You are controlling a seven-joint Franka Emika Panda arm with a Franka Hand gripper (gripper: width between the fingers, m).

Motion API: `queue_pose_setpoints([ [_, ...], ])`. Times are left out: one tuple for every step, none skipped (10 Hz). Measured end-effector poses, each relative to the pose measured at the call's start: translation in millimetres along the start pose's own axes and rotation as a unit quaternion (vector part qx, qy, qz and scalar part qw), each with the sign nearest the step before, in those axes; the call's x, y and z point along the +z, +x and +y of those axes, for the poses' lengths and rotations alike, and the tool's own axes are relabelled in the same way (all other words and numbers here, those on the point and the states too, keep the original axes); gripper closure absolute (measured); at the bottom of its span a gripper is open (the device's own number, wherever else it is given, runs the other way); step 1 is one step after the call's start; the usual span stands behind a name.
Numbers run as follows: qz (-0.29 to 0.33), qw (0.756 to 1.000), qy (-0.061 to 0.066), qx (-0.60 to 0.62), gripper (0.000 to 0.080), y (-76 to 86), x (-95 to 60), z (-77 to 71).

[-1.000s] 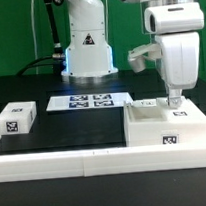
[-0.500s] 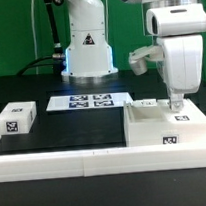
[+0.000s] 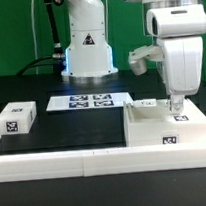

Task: Assemble cabinet

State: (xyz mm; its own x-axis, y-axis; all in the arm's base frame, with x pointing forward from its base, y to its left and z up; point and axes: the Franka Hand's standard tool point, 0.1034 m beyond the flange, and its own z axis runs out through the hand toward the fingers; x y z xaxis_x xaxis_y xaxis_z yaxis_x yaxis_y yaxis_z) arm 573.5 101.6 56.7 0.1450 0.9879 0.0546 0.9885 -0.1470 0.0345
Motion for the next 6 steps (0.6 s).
queue_pose_setpoints([
  [0.000, 1.000, 0.000, 0.000, 0.0357, -0.1, 0.0, 0.0],
  [0.000, 1.000, 0.000, 0.000, 0.0126, -0.1, 0.0, 0.0],
  [0.000, 1.000, 0.000, 0.000, 0.0126, -0.2, 0.0, 0.0],
  [0.000, 1.000, 0.000, 0.000, 0.0035, -0.2, 0.0, 0.0],
  [0.000, 1.000, 0.000, 0.000, 0.0010, -0.2, 0.0, 0.0],
  [0.000, 1.000, 0.000, 0.000, 0.0003, -0.3, 0.0, 0.0],
])
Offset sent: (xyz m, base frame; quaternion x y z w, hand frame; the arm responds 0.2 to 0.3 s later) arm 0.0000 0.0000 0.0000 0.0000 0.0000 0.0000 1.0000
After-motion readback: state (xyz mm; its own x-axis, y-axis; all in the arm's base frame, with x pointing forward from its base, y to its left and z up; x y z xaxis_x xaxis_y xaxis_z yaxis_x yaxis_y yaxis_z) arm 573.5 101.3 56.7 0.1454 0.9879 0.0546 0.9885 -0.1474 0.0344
